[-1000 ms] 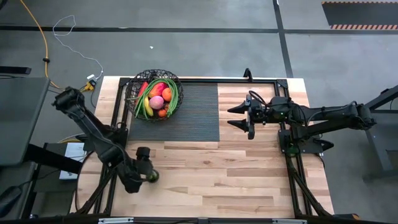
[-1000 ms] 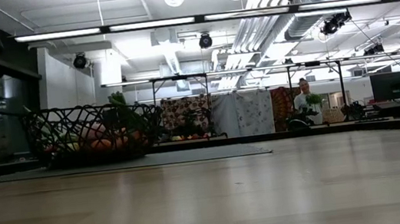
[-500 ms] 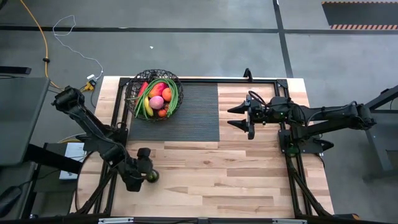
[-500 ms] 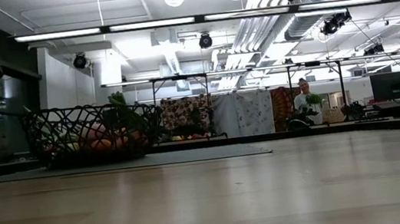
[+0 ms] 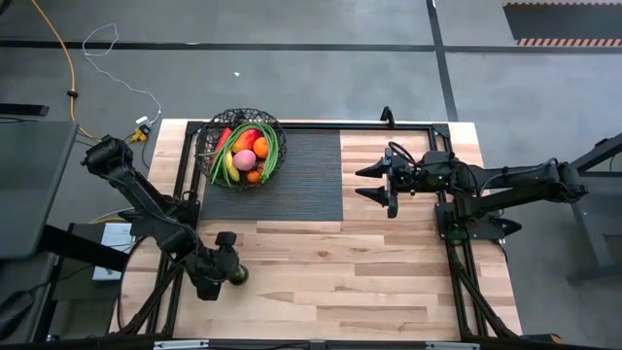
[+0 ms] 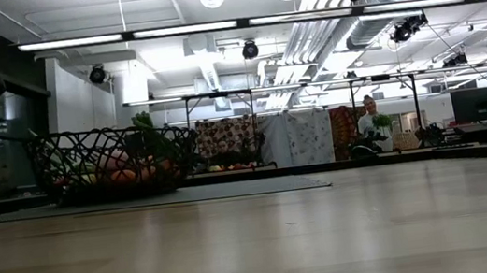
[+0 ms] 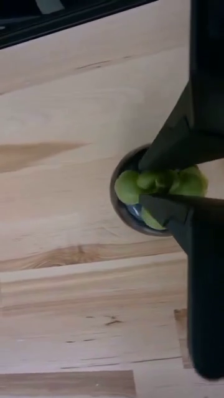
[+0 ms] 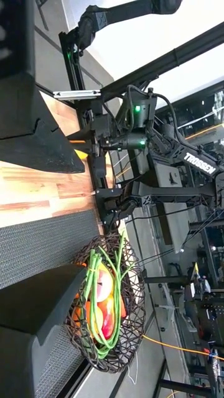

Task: Build produce basket
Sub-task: Put the black mangosteen into the black basket

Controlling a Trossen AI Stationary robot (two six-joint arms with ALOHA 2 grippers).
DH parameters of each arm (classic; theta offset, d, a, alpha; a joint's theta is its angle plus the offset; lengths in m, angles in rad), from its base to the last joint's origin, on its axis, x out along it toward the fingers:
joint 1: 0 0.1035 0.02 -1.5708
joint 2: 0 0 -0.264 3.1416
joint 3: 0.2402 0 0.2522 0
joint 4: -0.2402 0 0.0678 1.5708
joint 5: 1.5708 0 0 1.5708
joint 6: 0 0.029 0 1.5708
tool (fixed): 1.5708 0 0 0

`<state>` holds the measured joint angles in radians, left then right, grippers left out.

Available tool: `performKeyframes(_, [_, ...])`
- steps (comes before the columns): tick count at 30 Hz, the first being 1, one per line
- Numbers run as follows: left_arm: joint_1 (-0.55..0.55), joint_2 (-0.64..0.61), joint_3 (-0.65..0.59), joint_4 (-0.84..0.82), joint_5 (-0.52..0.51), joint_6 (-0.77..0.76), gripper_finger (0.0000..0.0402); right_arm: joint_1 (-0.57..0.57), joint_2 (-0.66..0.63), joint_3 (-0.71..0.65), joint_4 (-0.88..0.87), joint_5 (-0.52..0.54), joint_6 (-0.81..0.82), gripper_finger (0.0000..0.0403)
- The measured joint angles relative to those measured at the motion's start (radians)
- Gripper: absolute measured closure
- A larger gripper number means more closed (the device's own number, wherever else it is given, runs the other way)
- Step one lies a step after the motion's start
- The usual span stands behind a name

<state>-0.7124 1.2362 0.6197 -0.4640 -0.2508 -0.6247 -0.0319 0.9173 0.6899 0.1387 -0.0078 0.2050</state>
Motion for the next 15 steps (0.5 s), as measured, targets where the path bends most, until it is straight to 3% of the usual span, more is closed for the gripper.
performKeyframes(6, [0.001,-0.027,0.0,-0.004,0.028,0.014,0.0396,0.0,0.0,0.0,0.0,0.0,0.001,0.016])
performKeyframes(15, [0.065,-0.203,-0.002,-0.023,0.038,0.007,0.0401,0.0,0.0,0.0,-0.001,0.0,0.003,0.016])
